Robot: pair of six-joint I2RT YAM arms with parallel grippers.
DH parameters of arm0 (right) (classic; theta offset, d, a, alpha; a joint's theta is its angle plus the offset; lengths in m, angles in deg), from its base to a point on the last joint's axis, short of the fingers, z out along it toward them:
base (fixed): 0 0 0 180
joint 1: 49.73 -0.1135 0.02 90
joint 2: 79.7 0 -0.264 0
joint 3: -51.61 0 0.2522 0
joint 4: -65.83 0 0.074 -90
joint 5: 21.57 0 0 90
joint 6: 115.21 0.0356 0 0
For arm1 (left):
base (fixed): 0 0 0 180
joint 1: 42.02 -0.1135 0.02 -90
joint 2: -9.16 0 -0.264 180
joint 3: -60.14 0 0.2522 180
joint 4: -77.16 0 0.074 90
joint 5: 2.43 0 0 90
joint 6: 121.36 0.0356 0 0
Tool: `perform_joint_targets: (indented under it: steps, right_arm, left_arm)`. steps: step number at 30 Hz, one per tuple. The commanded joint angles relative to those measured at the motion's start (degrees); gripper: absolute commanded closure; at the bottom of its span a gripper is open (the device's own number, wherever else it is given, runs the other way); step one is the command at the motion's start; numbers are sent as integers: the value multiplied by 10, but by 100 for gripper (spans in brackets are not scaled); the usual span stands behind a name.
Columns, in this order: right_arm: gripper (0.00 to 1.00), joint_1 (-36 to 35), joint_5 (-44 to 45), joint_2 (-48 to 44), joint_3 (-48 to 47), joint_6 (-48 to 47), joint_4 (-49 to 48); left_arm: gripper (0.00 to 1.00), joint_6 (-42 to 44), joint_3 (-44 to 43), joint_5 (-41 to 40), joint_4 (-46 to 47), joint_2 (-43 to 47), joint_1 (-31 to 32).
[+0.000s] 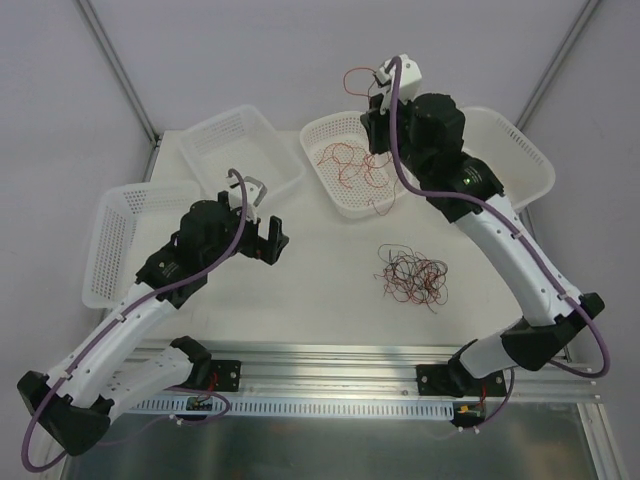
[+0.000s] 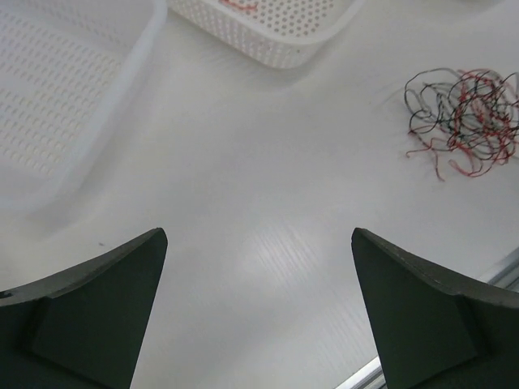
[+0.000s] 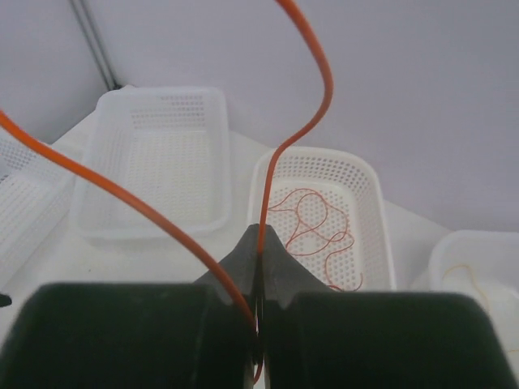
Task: Untangle the cables
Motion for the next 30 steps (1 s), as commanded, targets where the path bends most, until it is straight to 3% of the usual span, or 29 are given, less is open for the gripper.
perform_joint_targets:
  steps: [1, 4, 10, 17, 23, 26, 30]
  right_arm:
    - [99, 27, 7, 55, -102, -56, -2]
    - [99, 48, 4, 121, -182, -77, -27]
    - [99, 74, 12, 238, -243, -121, -109]
    - [99, 98, 34, 342, -198, -97, -161]
    - [98, 118, 43, 428, -201, -64, -102]
    - [88, 127, 32, 460, -209, -27, -55]
    - [49, 128, 24, 446, -164, -18, -44]
  left_arm:
    - [1, 32, 33, -33, 31, -2, -11]
    - [1, 32, 44, -52, 32, -10, -10]
    - [1, 32, 51, -126, 30, -31, -11]
    - [1, 32, 55, -129, 29, -39, -11]
    - [1, 32, 56, -131, 28, -43, -11]
    - [1, 32, 56, -130, 28, -43, -11]
    - [1, 42, 57, -125, 29, -38, -11]
